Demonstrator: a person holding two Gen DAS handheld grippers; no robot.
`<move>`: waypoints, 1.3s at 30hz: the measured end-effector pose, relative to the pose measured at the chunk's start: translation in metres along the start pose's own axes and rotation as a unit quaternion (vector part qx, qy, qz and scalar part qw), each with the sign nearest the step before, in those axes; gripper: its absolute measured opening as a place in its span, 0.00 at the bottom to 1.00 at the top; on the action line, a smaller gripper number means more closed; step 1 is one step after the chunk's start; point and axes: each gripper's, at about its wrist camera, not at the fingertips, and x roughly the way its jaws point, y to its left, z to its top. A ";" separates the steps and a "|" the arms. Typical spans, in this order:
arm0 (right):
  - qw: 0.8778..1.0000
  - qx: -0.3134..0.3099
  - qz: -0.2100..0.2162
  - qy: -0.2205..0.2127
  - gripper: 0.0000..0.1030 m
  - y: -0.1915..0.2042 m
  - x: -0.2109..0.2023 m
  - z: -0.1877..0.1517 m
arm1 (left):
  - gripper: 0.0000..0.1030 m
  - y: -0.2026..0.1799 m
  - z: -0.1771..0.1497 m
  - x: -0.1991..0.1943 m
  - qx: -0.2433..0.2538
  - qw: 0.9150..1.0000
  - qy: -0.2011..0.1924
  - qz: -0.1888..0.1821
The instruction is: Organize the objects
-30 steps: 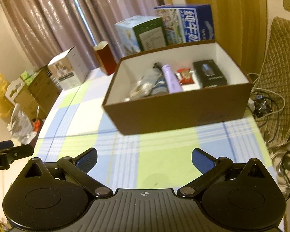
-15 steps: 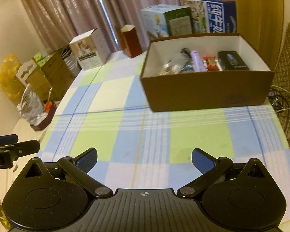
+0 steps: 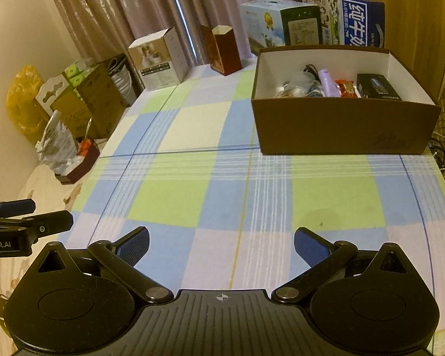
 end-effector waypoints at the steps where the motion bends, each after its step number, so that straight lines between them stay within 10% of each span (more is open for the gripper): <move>1: 1.000 -0.001 0.000 0.001 0.98 0.002 0.000 -0.001 | 0.99 0.000 -0.001 -0.001 0.000 1.000 0.000 -0.001; 39: 1.000 -0.008 0.005 0.007 0.98 0.016 0.000 -0.012 | 0.99 -0.002 -0.012 -0.004 0.004 1.000 0.002 -0.004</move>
